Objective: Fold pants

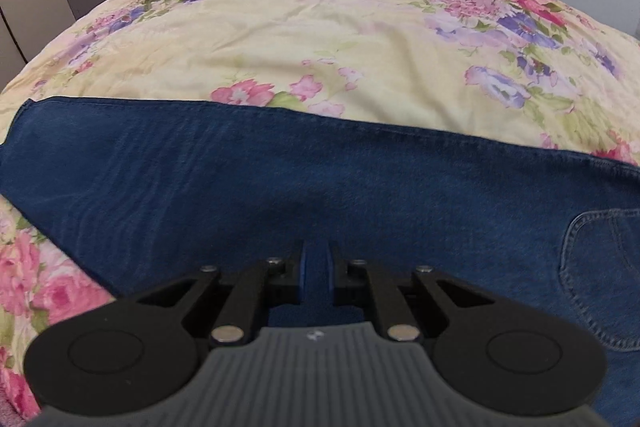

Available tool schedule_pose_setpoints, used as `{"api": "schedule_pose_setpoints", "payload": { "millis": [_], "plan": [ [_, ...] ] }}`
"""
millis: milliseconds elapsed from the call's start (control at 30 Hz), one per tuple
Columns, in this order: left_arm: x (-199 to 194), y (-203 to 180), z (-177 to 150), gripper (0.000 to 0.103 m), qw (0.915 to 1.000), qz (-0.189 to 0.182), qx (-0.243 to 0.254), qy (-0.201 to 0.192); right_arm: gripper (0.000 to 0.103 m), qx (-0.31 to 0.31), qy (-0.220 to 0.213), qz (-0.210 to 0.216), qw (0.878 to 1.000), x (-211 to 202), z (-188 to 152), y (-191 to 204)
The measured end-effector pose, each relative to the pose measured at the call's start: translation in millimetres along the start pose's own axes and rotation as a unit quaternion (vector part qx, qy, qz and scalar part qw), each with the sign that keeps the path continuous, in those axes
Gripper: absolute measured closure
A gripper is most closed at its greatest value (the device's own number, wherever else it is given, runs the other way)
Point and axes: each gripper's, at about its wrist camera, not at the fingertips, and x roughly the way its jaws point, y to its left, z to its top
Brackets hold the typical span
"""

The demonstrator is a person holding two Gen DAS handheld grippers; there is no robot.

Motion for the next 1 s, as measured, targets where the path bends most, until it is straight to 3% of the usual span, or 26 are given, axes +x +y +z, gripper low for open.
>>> {"api": "schedule_pose_setpoints", "payload": {
  "millis": [267, 367, 500, 667, 867, 1000],
  "plan": [
    [3, 0, 1, 0.091, 0.9999, 0.003, 0.009, 0.006, 0.099, -0.009, 0.031, 0.001, 0.999, 7, -46, 26],
    [3, -2, 1, 0.091, 0.9998, 0.005, 0.017, 0.006, 0.099, -0.013, 0.044, -0.001, 0.999, -1, -42, 30],
    [2, 0, 2, 0.091, 1.0, -0.001, 0.006, 0.007, 0.099, -0.027, 0.014, 0.008, 1.0, -9, -19, 43],
    [-5, -6, 4, 0.094, 0.9999, -0.009, 0.012, -0.004, 0.099, -0.028, 0.001, 0.025, 0.999, 17, 7, 67],
    [-9, -17, 10, 0.095, 0.9995, -0.013, 0.028, -0.011, 0.103, -0.028, 0.022, 0.007, 0.999, 52, 5, 83],
    [-15, -28, 15, 0.095, 0.9989, -0.018, 0.039, -0.019, 0.103, -0.012, 0.028, 0.003, 1.0, 52, 2, 81]
  ]
}}
